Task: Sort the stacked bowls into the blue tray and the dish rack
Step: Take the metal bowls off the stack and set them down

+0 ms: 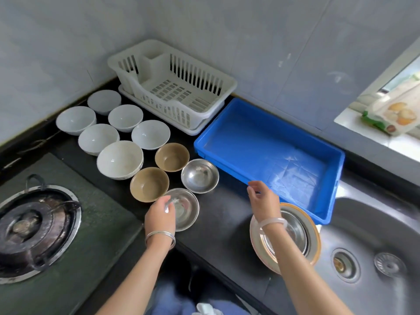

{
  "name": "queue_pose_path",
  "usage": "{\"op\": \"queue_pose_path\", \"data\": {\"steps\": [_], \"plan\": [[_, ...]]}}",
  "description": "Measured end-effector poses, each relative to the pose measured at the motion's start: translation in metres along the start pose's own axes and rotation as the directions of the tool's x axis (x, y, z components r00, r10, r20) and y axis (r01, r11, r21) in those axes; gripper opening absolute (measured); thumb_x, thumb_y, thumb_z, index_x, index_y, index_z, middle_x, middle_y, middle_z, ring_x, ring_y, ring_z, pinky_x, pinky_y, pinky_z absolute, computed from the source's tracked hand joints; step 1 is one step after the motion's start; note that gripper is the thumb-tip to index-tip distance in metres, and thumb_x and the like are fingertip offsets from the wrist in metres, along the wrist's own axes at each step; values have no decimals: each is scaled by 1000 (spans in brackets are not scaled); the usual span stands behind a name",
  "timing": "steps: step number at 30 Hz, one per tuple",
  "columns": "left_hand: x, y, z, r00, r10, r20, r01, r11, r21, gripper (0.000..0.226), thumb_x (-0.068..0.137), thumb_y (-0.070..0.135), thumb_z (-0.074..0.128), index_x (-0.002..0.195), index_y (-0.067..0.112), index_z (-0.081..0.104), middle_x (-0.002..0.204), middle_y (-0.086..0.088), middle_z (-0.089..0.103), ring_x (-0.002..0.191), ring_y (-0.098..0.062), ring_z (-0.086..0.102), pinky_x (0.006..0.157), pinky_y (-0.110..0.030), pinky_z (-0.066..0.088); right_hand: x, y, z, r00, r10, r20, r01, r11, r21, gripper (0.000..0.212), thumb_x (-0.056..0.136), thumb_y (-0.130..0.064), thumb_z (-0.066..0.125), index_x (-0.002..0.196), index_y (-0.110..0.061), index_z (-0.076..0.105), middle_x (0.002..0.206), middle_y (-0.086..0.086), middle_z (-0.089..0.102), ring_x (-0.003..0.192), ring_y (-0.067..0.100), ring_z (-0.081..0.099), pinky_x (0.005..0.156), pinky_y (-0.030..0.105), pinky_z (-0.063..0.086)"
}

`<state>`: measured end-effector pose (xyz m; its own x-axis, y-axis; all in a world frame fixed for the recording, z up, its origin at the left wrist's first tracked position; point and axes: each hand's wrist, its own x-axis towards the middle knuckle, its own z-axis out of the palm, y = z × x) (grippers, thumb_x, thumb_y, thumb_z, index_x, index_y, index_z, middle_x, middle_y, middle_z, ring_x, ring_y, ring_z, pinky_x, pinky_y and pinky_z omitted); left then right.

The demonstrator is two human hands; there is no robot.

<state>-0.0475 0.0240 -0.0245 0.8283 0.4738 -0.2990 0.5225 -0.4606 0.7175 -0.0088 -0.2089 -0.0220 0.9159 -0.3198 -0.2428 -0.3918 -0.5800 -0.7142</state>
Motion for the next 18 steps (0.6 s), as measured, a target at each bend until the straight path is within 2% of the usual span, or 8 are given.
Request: {"op": "queue_pose_path", "data": {"steps": [3,5,7,9,12,15,18], "plan": [[-16,25,25,987,86,138,-76,994,-76,24,91,13,50,111,11,63,113,-7,67,106,-23,61,87,-24,42,-20,35,-40,980,2,-200,-26,993,-117,16,87,-13,58,102,-14,63,94,8,70,86,30,64,70,27,40],[-30,41,48,951,161,263,-146,986,-76,24,91,12,51,112,10,62,113,-6,67,105,-20,62,89,-25,45,-30,62,-61,962,0,-275,-64,972,-225,24,79,-6,64,103,-9,64,101,16,66,94,38,59,81,38,43],[-46,54,73,898,234,373,-242,970,-26,27,91,15,52,116,13,61,117,-4,66,105,-16,62,91,-24,44,-38,85,-74,945,68,-320,-170,938,-302,36,74,-10,69,109,-7,62,108,21,60,100,41,53,89,42,36],[-60,64,96,842,281,462,-320,948,7,31,91,19,53,122,16,57,122,-1,63,108,-15,60,92,-24,44,-44,102,-81,929,159,-333,-270,908,-319,49,71,-19,73,116,-10,58,112,21,56,105,40,51,93,43,34],[-76,77,123,762,310,569,-385,923,12,38,90,24,55,127,18,53,127,0,59,114,-17,57,98,-31,47,-51,113,-80,918,270,-289,-348,900,-264,62,69,-26,76,124,-15,50,114,17,52,103,40,50,92,42,39],[-83,84,139,716,316,623,-426,904,31,37,87,19,58,124,20,53,119,-3,63,108,-21,59,95,-35,49,-53,117,-77,910,325,-256,-385,894,-231,62,71,-30,75,124,-19,46,113,11,50,102,36,49,88,37,42],[-83,85,147,719,312,621,-447,892,70,37,86,16,59,122,20,52,116,-3,63,105,-23,59,92,-36,49,-51,118,-77,912,323,-253,-385,886,-257,51,74,-31,71,117,-18,46,111,10,52,103,33,47,84,36,42]]}}
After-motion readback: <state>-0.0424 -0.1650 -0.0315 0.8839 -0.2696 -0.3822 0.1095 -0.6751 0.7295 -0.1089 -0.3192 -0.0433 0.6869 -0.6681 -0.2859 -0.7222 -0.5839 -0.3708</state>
